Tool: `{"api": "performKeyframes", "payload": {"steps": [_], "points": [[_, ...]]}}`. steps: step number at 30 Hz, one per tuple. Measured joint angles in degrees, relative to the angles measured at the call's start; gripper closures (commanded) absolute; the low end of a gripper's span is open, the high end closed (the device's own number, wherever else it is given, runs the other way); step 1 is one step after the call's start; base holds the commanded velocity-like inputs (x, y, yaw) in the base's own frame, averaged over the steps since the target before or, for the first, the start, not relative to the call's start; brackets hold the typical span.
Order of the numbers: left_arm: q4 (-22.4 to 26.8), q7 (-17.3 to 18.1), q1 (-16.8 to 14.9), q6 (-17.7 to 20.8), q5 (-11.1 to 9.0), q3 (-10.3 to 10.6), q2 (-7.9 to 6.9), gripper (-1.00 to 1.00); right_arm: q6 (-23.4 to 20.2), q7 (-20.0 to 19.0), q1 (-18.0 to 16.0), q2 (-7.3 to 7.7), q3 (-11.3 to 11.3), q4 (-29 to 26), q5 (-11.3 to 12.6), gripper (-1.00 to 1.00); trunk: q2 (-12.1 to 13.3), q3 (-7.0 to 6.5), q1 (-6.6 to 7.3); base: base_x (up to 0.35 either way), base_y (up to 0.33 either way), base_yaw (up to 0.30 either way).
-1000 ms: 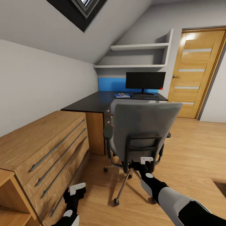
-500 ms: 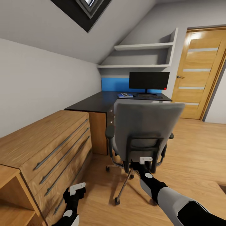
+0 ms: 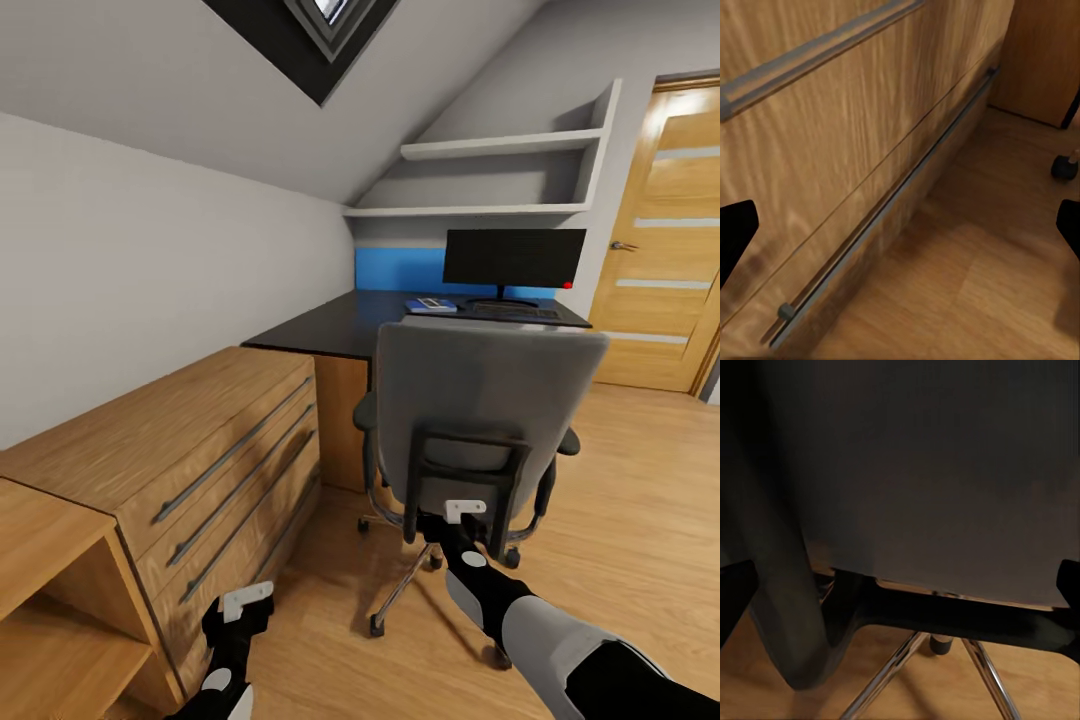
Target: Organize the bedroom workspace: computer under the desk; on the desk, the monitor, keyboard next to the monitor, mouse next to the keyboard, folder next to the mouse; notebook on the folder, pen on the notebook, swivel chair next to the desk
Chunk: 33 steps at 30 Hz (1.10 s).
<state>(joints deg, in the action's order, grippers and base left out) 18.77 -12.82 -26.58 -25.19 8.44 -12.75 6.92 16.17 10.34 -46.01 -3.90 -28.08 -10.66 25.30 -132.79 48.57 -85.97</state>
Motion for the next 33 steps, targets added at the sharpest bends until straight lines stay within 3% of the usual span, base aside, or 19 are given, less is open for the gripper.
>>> {"api": "performKeyframes", "payload": {"steps": [7, 19, 26, 33], "points": [[-0.1, 0.0, 0.0, 0.0, 0.1, 0.0, 0.07, -1.00, 0.0, 0.0, 0.0, 0.03, 0.0, -0.1, 0.0, -1.00, 0.0, 0.00, -0.01, -0.030, 0.000, 0.016], [-0.1, 0.0, 0.0, 0.0, 0.1, 0.1, 0.14, -1.00, 0.0, 0.0, 0.0, 0.03, 0.0, -0.1, -0.1, -1.00, 0.0, 0.00, -0.03, -0.258, 0.000, 0.001], [0.0, 0.0, 0.0, 0.1, 0.0, 0.1, 0.22, -1.00, 0.1, -0.3, 0.1, -0.13, -0.2, -0.2, -0.3, -1.00, 0.0, 0.00, 0.00, -0.073, 0.000, 0.000], [3.5, -0.1, 0.0, 3.2, -0.1, 0.4, 3.02, -1.00, 0.3, -0.3, 0.1, -0.16, -0.2, -0.3, -0.4, -1.00, 0.0, 0.00, 0.00, -0.007, 0.000, 0.000]]}}
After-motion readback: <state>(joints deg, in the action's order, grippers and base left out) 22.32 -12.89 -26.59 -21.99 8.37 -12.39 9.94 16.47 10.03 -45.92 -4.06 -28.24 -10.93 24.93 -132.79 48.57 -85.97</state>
